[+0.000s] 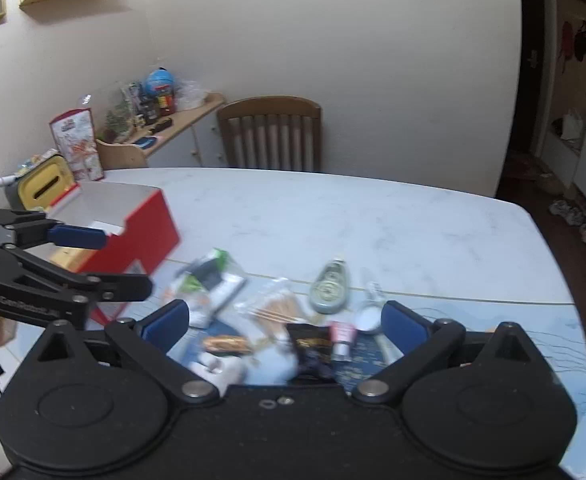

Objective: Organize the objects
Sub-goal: 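Move both grippers back to the table toward the tooth plush and yellow egg toy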

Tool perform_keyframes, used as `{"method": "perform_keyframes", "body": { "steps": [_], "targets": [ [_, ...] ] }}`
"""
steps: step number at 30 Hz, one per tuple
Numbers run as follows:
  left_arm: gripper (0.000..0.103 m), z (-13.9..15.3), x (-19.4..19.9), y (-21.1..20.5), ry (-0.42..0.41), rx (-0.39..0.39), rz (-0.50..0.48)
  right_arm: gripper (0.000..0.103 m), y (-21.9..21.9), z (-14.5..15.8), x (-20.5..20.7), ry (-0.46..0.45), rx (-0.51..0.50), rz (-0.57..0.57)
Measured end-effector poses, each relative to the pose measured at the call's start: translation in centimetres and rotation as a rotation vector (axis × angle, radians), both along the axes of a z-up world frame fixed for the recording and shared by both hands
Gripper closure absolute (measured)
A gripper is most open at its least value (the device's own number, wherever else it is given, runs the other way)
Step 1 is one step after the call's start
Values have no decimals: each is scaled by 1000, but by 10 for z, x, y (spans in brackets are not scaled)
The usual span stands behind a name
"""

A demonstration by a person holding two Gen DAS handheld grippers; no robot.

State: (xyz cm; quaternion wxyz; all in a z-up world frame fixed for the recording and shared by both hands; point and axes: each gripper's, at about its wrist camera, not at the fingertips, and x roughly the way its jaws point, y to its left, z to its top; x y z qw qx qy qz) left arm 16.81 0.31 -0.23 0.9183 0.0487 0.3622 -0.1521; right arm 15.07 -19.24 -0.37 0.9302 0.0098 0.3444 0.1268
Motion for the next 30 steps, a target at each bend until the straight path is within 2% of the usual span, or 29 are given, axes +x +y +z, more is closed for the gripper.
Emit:
{"method": "perform_keyframes", "body": {
  "steps": [3, 5, 15, 22, 30],
  "targets": [
    [11, -10, 0, -6, 23, 1, -2, 0, -18, -7, -3, 1, -32, -25],
    [0, -17, 0, -9, 30, -3, -1, 0, -30, -12, -4, 9, -39, -43],
    [0, -68, 0, -19, 90, 10, 30, 0, -84, -46, 4, 56, -64, -153],
    [0, -98, -1, -27, 99, 31, 39, 0, -122, -76, 24, 103, -61, -238],
    [0, -124, 1, -42, 75, 87, 43, 0, -143, -104, 50, 156, -75, -293]
  ]
}}
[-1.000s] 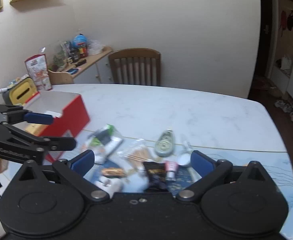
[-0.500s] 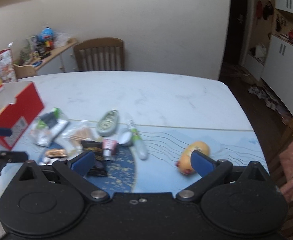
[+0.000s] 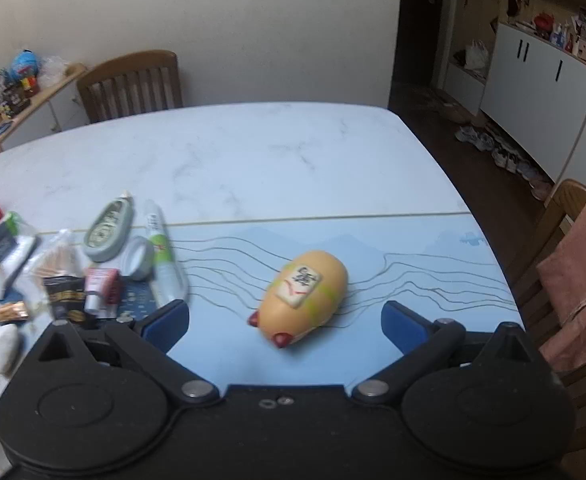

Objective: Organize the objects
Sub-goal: 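Move both grippers back to the table toward the tooth plush and yellow egg toy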

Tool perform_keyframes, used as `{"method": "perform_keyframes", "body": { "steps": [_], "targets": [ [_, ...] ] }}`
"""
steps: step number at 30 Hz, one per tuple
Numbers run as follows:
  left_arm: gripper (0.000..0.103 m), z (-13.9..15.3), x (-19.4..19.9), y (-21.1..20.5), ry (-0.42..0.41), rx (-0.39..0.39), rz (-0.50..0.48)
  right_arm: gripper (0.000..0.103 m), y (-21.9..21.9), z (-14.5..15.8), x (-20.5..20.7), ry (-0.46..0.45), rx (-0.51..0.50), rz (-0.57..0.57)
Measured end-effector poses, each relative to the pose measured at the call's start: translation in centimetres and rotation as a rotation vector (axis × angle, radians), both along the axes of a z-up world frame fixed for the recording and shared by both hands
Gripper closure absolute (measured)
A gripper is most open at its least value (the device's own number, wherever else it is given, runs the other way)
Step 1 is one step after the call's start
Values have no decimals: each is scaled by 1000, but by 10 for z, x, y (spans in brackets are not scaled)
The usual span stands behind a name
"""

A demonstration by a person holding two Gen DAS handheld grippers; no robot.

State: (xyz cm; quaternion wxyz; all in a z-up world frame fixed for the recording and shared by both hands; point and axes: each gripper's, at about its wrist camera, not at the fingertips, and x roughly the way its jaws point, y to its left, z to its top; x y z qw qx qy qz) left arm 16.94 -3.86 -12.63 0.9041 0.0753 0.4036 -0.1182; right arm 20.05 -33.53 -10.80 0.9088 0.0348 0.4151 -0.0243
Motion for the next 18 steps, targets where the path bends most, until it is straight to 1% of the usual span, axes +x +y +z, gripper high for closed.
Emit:
{"method": "perform_keyframes", "body": {
  "steps": [7, 11, 15, 18],
  "targets": [
    [0, -22, 1, -11, 72, -13, 17, 1, -4, -16, 13, 35, -9, -8],
    [0, -26, 3, -12, 77, -19, 28, 1, -5, -21, 20, 50, -7, -6],
    [0, -28, 7, -15, 76, -9, 42, 2, -9, -24, 29, 60, 6, -21],
    [1, -28, 8, -17, 80, -10, 41, 7, -12, -29, 36, 74, 18, -40]
  ]
}}
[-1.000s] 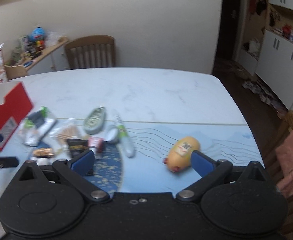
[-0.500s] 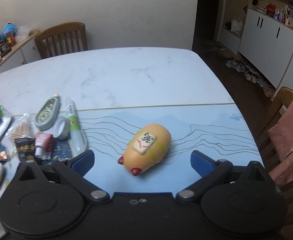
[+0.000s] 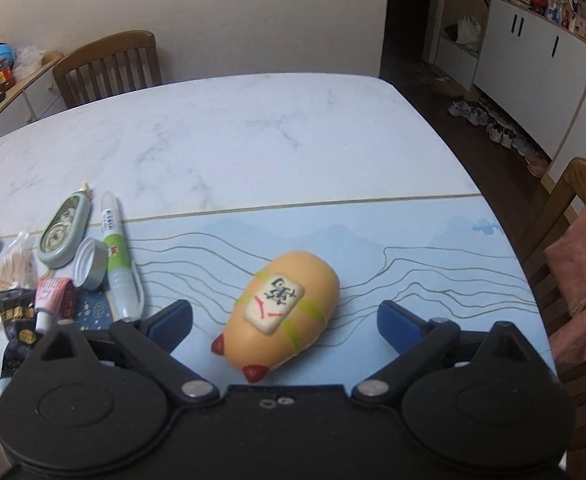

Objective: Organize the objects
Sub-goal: 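Move both grippers back to the table toward the tooth plush and yellow egg toy, then grasp the white tooth plush with the left gripper while the right grasps the yellow egg toy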

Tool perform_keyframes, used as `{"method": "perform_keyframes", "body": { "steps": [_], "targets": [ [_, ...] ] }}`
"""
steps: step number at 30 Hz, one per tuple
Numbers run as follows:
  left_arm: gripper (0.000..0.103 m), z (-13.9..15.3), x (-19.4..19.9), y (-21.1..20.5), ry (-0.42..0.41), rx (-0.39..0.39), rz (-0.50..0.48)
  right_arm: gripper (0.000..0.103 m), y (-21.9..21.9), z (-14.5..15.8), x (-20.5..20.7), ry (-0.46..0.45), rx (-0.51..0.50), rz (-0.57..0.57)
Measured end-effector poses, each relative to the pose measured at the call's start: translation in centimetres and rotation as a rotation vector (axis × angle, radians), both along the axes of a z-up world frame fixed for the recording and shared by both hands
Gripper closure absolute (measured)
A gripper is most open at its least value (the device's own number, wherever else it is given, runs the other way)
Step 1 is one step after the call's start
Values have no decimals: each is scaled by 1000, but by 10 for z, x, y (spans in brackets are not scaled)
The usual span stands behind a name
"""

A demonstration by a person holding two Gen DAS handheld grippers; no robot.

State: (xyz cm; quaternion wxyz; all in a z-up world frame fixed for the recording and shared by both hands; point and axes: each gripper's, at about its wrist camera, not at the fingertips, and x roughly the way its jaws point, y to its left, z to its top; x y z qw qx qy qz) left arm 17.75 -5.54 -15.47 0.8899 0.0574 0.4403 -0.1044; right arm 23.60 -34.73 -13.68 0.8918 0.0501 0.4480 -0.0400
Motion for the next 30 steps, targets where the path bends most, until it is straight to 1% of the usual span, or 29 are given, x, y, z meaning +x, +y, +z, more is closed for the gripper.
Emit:
{"method": "perform_keyframes", "body": {
  "steps": [3, 6, 8, 9, 11, 12, 14, 16, 22, 30],
  "targets": [
    [2, 1, 0, -1, -4, 0, 5, 12, -1, -5, 5, 13, 14, -12],
    [8, 3, -1, -2, -6, -3, 5, 17, -2, -7, 7, 20, 16, -17],
    [17, 4, -2, -3, -4, -4, 8, 26, -2, -7, 7, 21, 23, -24],
    [19, 4, -2, -4, -5, -3, 9, 27, -3, -8, 7, 22, 27, -29],
    [28, 6, -3, -5, -6, -4, 7, 32, -4, -8, 7, 24, 35, -39],
    [31, 7, -3, -6, -7, -3, 7, 35, -4, -8, 7, 25, 38, -42],
    [42, 8, -4, -6, -8, -3, 7, 44, -3, -8, 6, 29, 40, -46],
    [47, 9, -4, -6, -7, -7, 6, 47, -2, -6, 4, 27, 45, -45],
    [48, 11, -3, -4, 3, -29, 14, 50, 9, 2, -5, 19, 25, -17],
    [48, 25, -9, 2, -10, -47, 23, 50, 34, 25, -30, 0, 32, 48]
  ]
}}
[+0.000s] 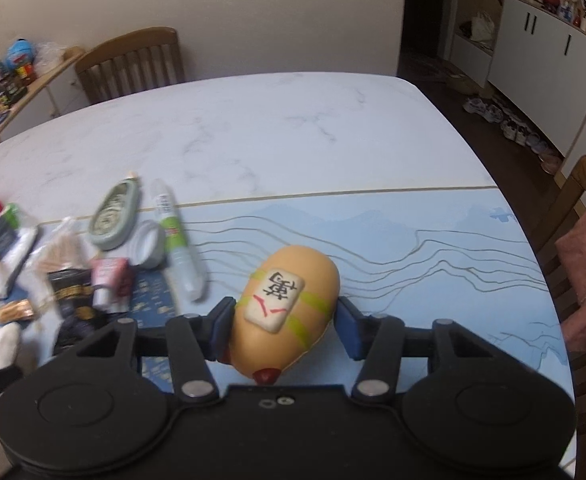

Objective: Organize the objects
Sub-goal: 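Grasp the white tooth plush with the left gripper while the right grasps the yellow egg toy, then carry the tooth plush and egg toy with both grippers over the red box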

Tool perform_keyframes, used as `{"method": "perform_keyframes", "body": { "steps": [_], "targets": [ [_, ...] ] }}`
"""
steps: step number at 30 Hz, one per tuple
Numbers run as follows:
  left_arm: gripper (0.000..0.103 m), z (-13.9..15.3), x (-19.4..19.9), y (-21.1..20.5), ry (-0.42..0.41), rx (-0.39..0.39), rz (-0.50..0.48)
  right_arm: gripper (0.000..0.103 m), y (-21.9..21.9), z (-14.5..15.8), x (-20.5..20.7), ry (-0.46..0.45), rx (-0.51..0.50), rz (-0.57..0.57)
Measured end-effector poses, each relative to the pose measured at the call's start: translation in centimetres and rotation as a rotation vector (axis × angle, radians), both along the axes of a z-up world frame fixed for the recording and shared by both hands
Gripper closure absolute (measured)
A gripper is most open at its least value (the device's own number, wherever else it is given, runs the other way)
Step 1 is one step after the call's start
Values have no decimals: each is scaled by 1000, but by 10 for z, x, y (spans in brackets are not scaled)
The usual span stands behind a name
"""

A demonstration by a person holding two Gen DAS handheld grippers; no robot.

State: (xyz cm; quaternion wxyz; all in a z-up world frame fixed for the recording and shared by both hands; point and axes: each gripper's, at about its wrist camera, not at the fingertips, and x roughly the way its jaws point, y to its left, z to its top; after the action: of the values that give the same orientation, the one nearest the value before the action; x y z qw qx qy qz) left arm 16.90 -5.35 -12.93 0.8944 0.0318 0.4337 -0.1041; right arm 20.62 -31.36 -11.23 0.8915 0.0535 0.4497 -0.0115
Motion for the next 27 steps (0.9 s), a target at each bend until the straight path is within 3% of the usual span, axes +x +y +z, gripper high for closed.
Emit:
{"method": "perform_keyframes", "body": {
  "steps": [13, 27],
  "targets": [
    [48, 42, -16, 37, -53, -31, 20, 50, 73, 55, -26, -68, 27, 145],
    [48, 94, -21, 131, -83, -59, 115, 51, 187, 97, -25, -107, 20, 339]
  ]
}}
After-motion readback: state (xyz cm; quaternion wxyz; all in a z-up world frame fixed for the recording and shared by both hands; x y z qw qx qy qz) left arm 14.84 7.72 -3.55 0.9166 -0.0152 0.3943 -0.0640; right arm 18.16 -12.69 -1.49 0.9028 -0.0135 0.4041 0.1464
